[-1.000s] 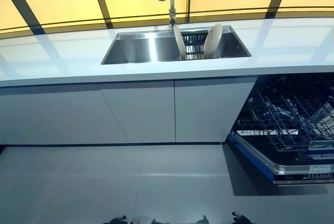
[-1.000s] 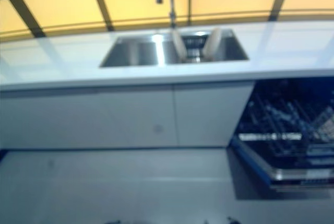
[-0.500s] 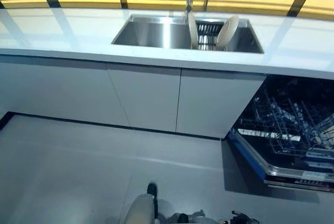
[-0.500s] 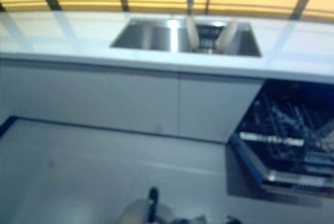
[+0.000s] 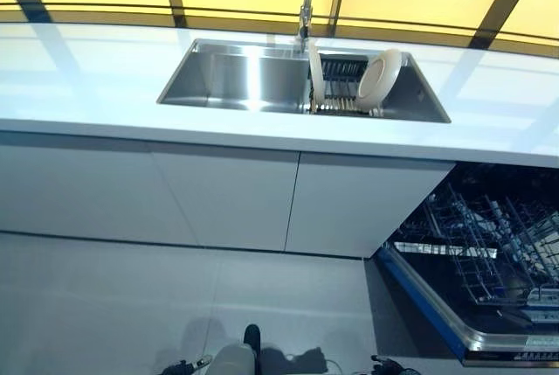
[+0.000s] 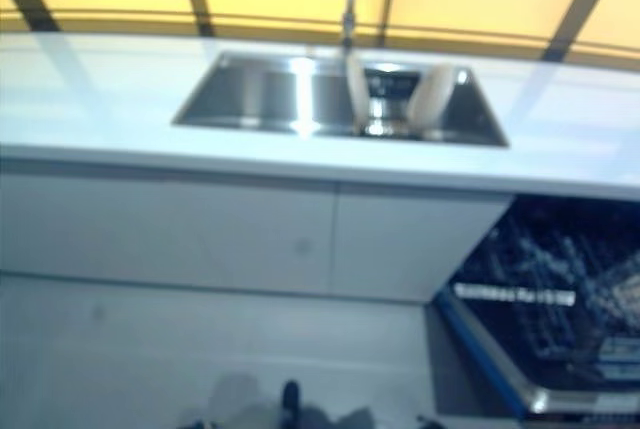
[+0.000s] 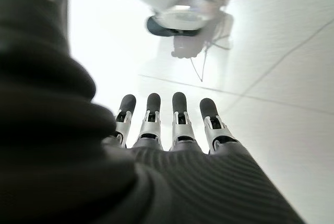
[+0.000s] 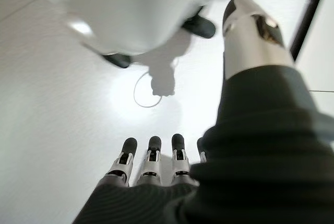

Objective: Take plates into dishwasher

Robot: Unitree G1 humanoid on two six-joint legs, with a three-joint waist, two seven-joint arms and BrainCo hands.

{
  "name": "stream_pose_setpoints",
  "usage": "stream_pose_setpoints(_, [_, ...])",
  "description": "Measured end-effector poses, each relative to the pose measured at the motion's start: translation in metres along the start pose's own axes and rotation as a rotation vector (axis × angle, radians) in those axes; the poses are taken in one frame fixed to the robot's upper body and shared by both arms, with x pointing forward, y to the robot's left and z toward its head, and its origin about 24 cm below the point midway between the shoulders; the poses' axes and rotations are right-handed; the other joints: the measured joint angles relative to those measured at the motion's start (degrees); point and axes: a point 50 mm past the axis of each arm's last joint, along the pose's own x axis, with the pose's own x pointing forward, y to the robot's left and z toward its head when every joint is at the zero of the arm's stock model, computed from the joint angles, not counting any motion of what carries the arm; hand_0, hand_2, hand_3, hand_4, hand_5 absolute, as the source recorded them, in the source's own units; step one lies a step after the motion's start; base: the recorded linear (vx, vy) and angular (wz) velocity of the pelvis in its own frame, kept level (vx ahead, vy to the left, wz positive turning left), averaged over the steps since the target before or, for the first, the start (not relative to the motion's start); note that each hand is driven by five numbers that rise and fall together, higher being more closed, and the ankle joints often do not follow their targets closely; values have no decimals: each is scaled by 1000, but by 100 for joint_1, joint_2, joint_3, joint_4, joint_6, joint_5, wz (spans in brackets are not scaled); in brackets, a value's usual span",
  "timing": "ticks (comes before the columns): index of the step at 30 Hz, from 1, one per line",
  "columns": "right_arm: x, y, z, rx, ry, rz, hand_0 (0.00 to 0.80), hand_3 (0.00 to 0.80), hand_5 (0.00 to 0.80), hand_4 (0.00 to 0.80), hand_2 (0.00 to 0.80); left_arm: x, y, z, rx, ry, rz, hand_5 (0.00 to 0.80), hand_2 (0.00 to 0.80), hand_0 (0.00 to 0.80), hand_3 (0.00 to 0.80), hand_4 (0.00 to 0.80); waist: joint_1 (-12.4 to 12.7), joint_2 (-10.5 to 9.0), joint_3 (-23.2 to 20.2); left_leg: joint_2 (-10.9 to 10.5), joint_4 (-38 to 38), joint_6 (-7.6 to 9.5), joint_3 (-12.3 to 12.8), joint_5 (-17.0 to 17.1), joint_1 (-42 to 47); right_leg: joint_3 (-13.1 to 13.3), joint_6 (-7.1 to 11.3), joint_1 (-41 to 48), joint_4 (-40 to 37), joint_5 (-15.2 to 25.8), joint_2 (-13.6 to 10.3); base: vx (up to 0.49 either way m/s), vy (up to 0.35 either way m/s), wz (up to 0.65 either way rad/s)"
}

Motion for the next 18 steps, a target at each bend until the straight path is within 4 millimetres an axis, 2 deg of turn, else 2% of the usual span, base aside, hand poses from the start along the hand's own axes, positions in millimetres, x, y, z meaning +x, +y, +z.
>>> stream_pose_setpoints(3, [0, -4, 0, 8, 7, -37, 0, 0, 0, 0, 0, 0, -2, 2, -1, 3, -3, 0, 0, 0, 0, 0, -47, 127, -105, -59, 296, 40, 109, -442, -25, -120, 38, 3, 189, 10, -98, 261, 168, -23])
stream_pose_setpoints(4, [-1, -6, -5, 23, 24, -58, 0, 0, 0, 0, 0, 0, -5, -2, -1, 16, -9, 0, 0, 0, 0, 0, -101, 210, -156, -67, 111, 71, 42, -408, 48, -123, 71, -251, 700, -14, -124, 250, 203, -8])
stream_pose_setpoints(5, [-1, -9, -10, 34, 37, -82, 0, 0, 0, 0, 0, 0, -6, -7, 0, 30, -13, 0, 0, 0, 0, 0, -137, 313, -237, -88, -135, 131, -46, -321, 168, -105, 115, -607, 1464, 21, -123, 260, 189, -5])
stream_pose_setpoints(6, [-2, -12, -13, 52, 42, -107, 0, 0, 0, 0, 0, 0, -6, -8, 13, 38, -13, 0, 0, 0, 0, 0, -262, 338, -249, -155, -272, 200, -123, -251, 306, 43, 138, -1123, 2531, 103, -158, 244, 153, 27])
stream_pose_setpoints(7, [-3, -15, -12, 100, 25, -133, 0, 0, 0, 0, 0, -1, -3, -11, 47, 47, -9, 0, 0, 0, 0, 0, -454, 353, -250, -224, -375, 224, -299, -205, 395, 193, 103, -1777, 3769, 521, -207, 264, 70, 57])
stream_pose_setpoints(8, [-3, -16, -11, 113, 8, -148, 0, 0, 0, 0, 0, -1, 1, -12, 83, 56, 2, 0, 0, 0, 0, 0, -621, 369, -251, -263, -494, 287, -440, -177, 510, 214, 128, -2227, 4442, 581, -354, 265, -71, 56])
stream_pose_setpoints(9, [-4, -19, -11, 128, 2, -160, 0, 0, 0, 0, 0, -1, 3, -11, 100, 53, 9, 0, 0, 0, 0, 0, -631, 386, -241, -263, -679, 314, -427, -158, 670, 96, 167, -2620, 4424, 434, -532, 334, -237, 27])
stream_pose_setpoints(10, [-4, -22, -9, 140, -10, -168, 0, 0, 0, 0, 0, -1, 4, -10, 101, 47, 11, 0, 0, 0, 0, 0, -633, 427, -236, -215, -766, 317, -376, -155, 710, -35, 213, -2798, 3753, 311, -612, 405, -350, -2])
stream_pose_setpoints(11, [-4, -24, -8, 138, -21, -171, 0, 0, 0, 0, 0, -1, 7, -8, 100, 39, 15, 0, 0, 0, 0, 0, -645, 440, -236, -176, -768, 278, -379, -174, 732, -99, 241, -2924, 2692, 332, -622, 426, -358, 7])
stream_pose_setpoints(12, [-4, -25, -7, 137, -29, -170, 0, 0, 0, 0, 0, -1, 8, -7, 97, 38, 18, 0, 0, 0, 0, 0, -718, 418, -239, -159, -767, 256, -422, -189, 732, -118, 349, -2933, 1622, 475, -637, 372, -279, 31])
stream_pose_setpoints(14, [-5, -27, -4, 133, -52, -155, 0, 0, 0, 0, 0, -1, 11, -6, 78, 42, 21, 0, 0, 0, 0, 0, -784, 324, -204, -226, -812, 214, -446, -223, 852, -170, 719, -3000, 174, 1098, -726, 268, -226, 31])
stream_pose_setpoints(15, [-4, -27, -1, 131, -62, -141, 0, 0, 0, 0, 0, -1, 12, -7, 74, 48, 17, 0, 0, 0, 0, 0, -775, 261, -147, -244, -778, 175, -483, -285, 922, -160, 661, -3015, 95, 1298, -724, 254, -240, 29])
stream_pose_setpoints(16, [-4, -27, 0, 126, -65, -129, 0, 0, 0, 0, 0, -1, 11, -10, 74, 58, 13, 0, 0, 0, 0, 0, -773, 281, -128, -227, -681, 133, -537, -392, 985, -194, 521, -3001, 393, 1376, -718, 247, -239, 40])
stream_pose_setpoints(17, [-4, -27, 2, 105, -72, -114, 0, 0, 0, 0, 0, -2, 11, -12, 73, 60, 11, 0, 0, 0, 0, 0, -749, 242, -163, -200, -618, 65, -557, -498, 1070, -233, 507, -2864, 573, 1388, -654, 232, -231, 45])
stream_pose_setpoints(18, [-4, -27, 6, 82, -86, -101, 0, 0, 0, 0, 0, -2, 11, -14, 72, 64, 9, 0, 0, 0, 0, 0, -748, 182, -188, -167, -558, -27, -599, -592, 1136, -259, 351, -2652, 485, 1550, -572, 230, -234, 50])
